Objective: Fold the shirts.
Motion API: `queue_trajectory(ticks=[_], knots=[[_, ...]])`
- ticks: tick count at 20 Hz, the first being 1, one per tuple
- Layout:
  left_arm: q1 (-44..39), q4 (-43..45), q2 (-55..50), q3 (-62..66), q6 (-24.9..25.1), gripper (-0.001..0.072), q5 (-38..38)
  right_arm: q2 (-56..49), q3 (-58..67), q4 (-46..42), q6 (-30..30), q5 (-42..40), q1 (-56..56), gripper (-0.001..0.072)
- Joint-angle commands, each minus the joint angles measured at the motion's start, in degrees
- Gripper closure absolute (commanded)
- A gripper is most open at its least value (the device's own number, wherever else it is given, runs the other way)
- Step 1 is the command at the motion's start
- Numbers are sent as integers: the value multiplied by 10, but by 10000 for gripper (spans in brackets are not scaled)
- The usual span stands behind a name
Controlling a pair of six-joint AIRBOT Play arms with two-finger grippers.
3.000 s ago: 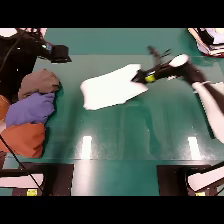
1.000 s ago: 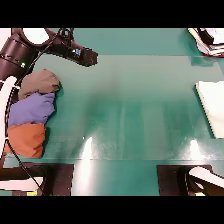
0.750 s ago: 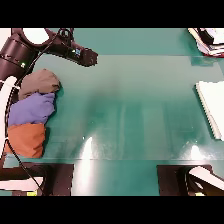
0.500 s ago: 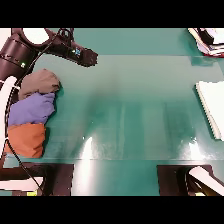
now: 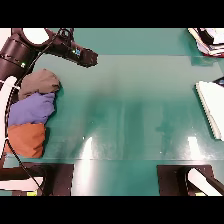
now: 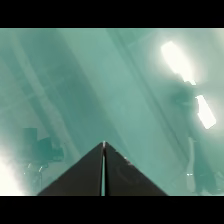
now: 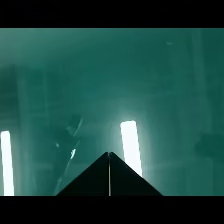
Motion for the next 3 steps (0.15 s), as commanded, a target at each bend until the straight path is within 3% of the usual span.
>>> queue_trajectory(ticks=[1,3], knots=[[0,0,0,0,-1,683,0,2,0,3,-9,-8,71,694],[0,0,0,0,-1,683,0,2,0,4,-9,-6,81,694]])
